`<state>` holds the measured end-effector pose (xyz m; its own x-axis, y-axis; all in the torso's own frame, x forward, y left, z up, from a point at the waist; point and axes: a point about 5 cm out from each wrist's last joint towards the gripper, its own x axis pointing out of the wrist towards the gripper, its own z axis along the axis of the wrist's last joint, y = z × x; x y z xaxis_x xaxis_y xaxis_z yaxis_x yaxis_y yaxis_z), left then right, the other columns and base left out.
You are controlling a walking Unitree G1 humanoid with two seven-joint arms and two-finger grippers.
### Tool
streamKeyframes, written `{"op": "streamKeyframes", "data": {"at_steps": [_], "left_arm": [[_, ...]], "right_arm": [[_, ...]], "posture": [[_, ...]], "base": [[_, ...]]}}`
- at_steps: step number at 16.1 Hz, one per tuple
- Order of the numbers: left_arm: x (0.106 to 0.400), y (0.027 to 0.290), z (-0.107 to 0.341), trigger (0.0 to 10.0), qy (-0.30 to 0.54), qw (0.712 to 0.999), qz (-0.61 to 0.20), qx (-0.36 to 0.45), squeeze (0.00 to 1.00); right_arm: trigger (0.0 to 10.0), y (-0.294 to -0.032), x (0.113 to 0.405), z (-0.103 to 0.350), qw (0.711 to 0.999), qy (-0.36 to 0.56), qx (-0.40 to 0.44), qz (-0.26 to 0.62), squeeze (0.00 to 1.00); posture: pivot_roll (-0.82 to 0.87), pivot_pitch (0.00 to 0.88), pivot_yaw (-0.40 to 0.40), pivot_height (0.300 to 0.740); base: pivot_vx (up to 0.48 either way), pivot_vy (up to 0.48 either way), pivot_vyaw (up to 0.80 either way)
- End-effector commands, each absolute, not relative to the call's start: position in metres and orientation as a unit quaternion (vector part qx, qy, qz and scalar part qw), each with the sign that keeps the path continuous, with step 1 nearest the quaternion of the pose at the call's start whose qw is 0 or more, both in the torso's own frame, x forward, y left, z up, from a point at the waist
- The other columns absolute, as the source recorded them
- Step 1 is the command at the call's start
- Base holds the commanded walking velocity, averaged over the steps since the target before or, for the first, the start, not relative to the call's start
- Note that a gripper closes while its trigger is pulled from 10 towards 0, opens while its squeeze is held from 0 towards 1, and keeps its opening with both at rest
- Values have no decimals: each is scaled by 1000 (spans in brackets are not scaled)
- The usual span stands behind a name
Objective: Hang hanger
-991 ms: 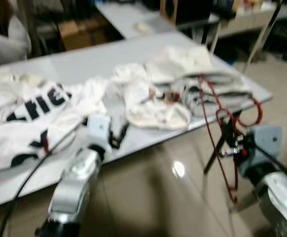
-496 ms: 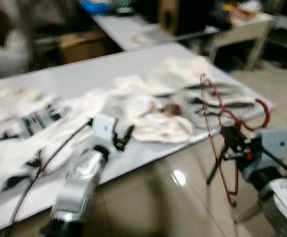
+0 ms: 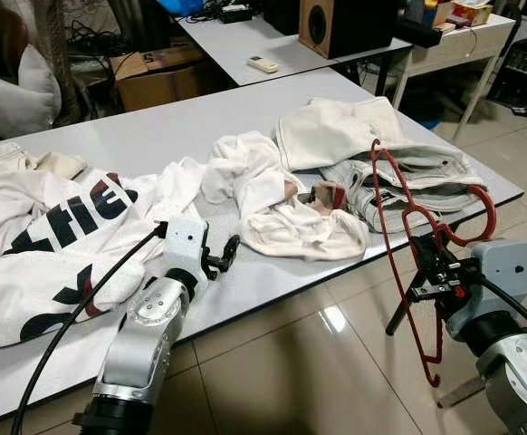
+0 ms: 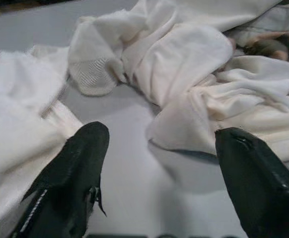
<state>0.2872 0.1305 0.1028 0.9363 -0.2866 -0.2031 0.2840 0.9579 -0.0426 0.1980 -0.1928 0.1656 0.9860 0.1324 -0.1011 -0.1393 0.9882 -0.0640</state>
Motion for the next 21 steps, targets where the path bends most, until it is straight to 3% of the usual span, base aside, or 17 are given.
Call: {"op": "streamKeyframes", "data": {"at_steps": [1,2,4,8,10,12,15,16,17,18,20,21], "left_arm": [[291,125,104,10000,108,980,-161,-50,259],[293,121,102,10000,113,976,-171,-72,0],[301,115,96,10000,131,970,-189,-84,0],[320,126,87,10000,158,978,-135,-21,0],[326,122,87,10000,158,975,-148,-44,0],[331,111,85,10000,167,966,-153,-124,0],[334,105,84,10000,164,962,-163,-145,0],[333,102,82,9373,166,959,-176,-144,0],[334,102,80,4824,172,959,-172,-143,0],[334,103,78,3804,175,960,-169,-141,0],[335,104,77,157,176,960,-167,-140,0],[335,103,76,0,174,960,-170,-142,0]], "right_arm": [[10000,-192,199,171,996,40,-44,72,0],[10000,-192,200,171,996,40,-45,72,0],[10000,-192,201,172,995,39,-51,75,0],[10000,-192,203,174,995,35,-56,79,0],[10000,-192,201,175,995,33,-58,76,0],[10000,-193,199,175,995,34,-58,68,0],[10000,-193,198,175,996,34,-57,64,0],[10000,-193,197,174,996,34,-58,64,0],[10000,-193,197,174,996,33,-59,63,0],[10000,-193,197,174,996,33,-59,61,0],[10000,-194,196,174,996,33,-58,58,0],[10000,-194,195,174,996,33,-58,57,0]], "posture": [[-254,62,60,740],[-259,61,57,740],[-264,60,53,740],[-279,58,63,740],[-288,59,77,740],[-292,59,86,740],[-293,61,94,740],[-294,62,99,740],[-294,62,99,740],[-297,63,106,740],[-297,61,109,740],[-298,61,109,740]], "base": [[0,0,0],[0,0,0],[0,0,0],[0,0,0],[0,0,0],[0,0,0],[0,0,0],[0,0,0],[0,0,0],[0,0,0],[0,0,0],[0,0,0]]}}
